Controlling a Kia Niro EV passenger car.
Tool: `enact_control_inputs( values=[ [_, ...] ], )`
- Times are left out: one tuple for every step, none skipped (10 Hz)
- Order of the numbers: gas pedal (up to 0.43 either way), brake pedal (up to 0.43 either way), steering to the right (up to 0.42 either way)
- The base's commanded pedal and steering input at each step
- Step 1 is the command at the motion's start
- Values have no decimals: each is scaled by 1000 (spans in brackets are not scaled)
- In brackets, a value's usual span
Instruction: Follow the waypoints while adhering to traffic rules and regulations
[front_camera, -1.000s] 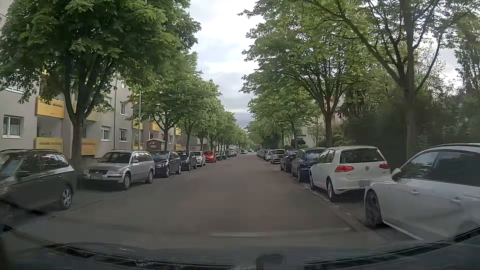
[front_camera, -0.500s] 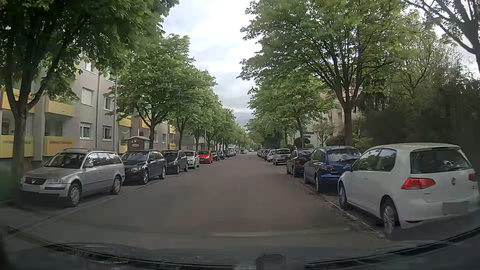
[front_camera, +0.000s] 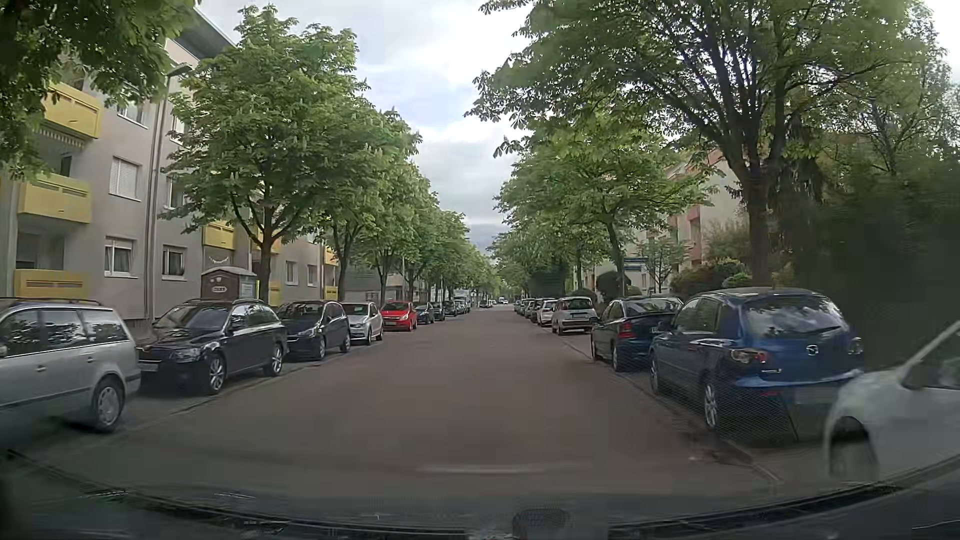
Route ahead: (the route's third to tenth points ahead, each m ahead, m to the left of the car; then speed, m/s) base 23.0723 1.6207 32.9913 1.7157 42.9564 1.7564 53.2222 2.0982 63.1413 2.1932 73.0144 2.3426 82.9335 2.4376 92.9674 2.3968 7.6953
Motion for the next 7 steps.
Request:
enact_control_inputs(
  values=[
    [79,0,0],
    [79,0,1],
    [79,0,1],
    [79,0,1],
    [79,0,1],
    [79,0,2],
    [79,0,2]
  ],
)
